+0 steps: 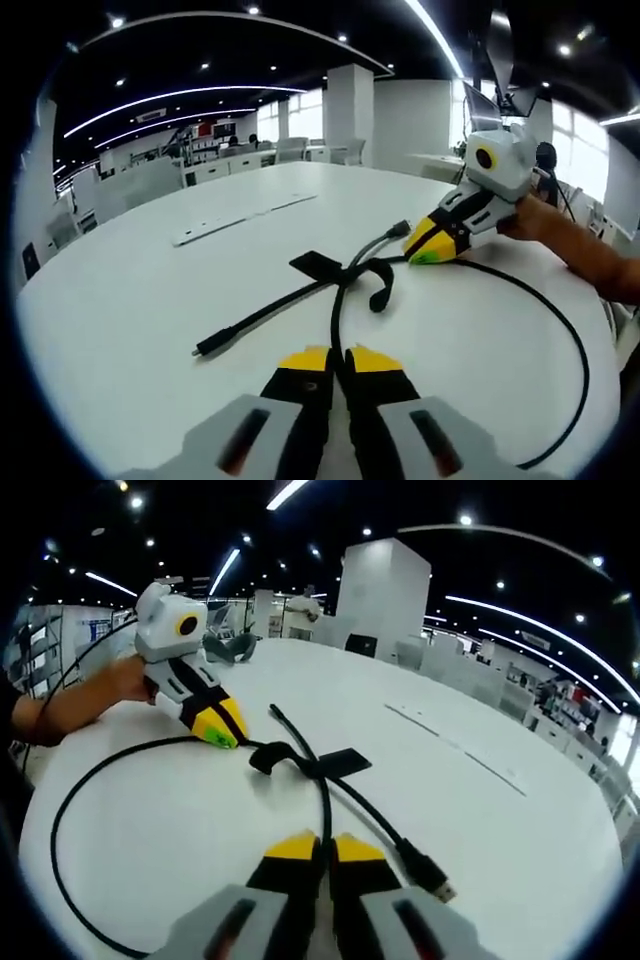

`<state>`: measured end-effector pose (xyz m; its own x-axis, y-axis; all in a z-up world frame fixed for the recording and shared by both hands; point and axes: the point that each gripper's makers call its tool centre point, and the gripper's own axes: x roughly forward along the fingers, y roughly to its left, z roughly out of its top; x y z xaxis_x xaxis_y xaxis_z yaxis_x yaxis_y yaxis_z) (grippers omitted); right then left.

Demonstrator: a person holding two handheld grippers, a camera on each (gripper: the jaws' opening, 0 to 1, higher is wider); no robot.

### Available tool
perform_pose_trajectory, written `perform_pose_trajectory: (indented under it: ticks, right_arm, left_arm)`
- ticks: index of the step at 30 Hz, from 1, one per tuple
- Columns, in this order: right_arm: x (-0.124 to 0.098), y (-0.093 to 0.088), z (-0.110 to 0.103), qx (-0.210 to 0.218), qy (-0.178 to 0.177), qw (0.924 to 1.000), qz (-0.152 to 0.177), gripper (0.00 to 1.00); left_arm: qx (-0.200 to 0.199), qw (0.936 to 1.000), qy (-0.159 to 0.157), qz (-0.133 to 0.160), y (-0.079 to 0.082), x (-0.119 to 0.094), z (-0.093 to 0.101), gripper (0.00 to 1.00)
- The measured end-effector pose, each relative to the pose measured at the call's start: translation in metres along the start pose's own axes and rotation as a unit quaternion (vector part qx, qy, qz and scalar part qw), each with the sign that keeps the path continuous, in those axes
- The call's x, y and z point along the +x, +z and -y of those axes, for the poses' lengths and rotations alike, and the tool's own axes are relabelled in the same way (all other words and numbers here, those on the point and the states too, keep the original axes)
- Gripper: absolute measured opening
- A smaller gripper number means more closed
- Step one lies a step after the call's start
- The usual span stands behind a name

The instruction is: Find the charging cable on the desk, coil it up and secure with Velcro.

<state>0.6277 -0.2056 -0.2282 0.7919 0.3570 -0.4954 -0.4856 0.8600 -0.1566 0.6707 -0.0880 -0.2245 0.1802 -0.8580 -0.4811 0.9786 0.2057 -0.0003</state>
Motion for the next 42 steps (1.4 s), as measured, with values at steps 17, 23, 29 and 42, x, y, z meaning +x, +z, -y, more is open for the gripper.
perform_pose_trajectory:
  ticks: [17, 23, 29, 42]
  right_arm:
    - [0.009, 0.007, -0.011, -0.001, -0.014, 0.9998, 0.015, 0.06]
    - [0.009, 0.006, -0.019, 0.004, -0.017, 0.9997, 0.016, 0.06]
    - [0.009, 0.006, -0.024, 0.019, -0.019, 0.9996, 0.013, 0.06]
    - [0.003, 0.002, -0.032, 0.022, -0.023, 0.9995, -0.001, 0.06]
  left_arm:
    - [-0.007, 0.9998, 0.01, 0.017, 0.001, 0.004, -0.002, 0.06]
    - [-0.008, 0.9997, 0.011, 0.019, 0.0, 0.003, -0.002, 0.06]
    - [-0.005, 0.9997, 0.012, 0.019, 0.0, 0.003, -0.002, 0.06]
    - [0.015, 0.9996, 0.019, 0.012, -0.001, 0.001, -0.002, 0.06]
